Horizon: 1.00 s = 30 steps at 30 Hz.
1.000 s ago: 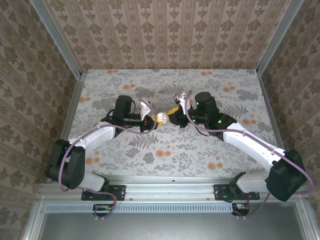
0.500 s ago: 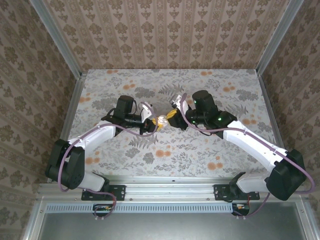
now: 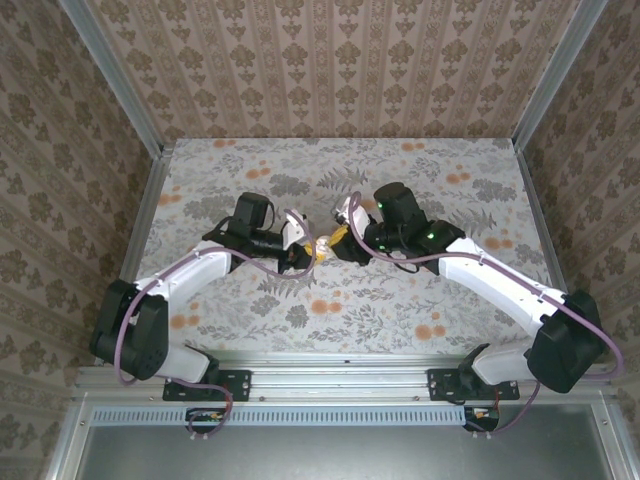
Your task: Insert the wireless bluetooth earbuds into the charging case
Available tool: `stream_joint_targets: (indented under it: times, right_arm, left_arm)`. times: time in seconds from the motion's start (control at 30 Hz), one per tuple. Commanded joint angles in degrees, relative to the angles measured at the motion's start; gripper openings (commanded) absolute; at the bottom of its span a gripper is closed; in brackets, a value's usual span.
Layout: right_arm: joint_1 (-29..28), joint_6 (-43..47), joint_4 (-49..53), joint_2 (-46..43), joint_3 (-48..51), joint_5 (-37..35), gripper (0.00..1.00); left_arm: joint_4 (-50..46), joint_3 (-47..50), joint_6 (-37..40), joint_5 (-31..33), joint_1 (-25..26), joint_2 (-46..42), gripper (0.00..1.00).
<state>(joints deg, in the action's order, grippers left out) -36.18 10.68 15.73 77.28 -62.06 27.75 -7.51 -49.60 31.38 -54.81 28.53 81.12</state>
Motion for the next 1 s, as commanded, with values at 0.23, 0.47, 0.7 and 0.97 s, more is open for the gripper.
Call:
stream_joint_targets:
  times: [0.23, 0.47, 0.7, 0.97]
  right_arm:
    - [-0.7, 3.3, 3.4, 0.8, -1.8, 0.2, 0.19]
    - [-0.9, 3.5, 4.1, 1.4, -2.2, -0.2, 0.19]
    - [-0.9, 3.6, 5.0, 1.8, -2.3, -0.2, 0.19]
    - [-1.0, 3.0, 6.3, 2.9, -3.4, -0.4, 0.18]
  left_arm:
    - [-1.3, -1.7, 3.0, -0.3, 0.7, -2.0, 0.06]
    - [-2.6, -2.0, 4.6, 0.1, 1.0, -2.4, 0.06]
    - [-4.3, -2.2, 7.1, 1.8, 1.6, -3.2, 0.06]
    - [-9.2, -3.7, 12.4, 5.5, 2.8, -4.2, 0.06]
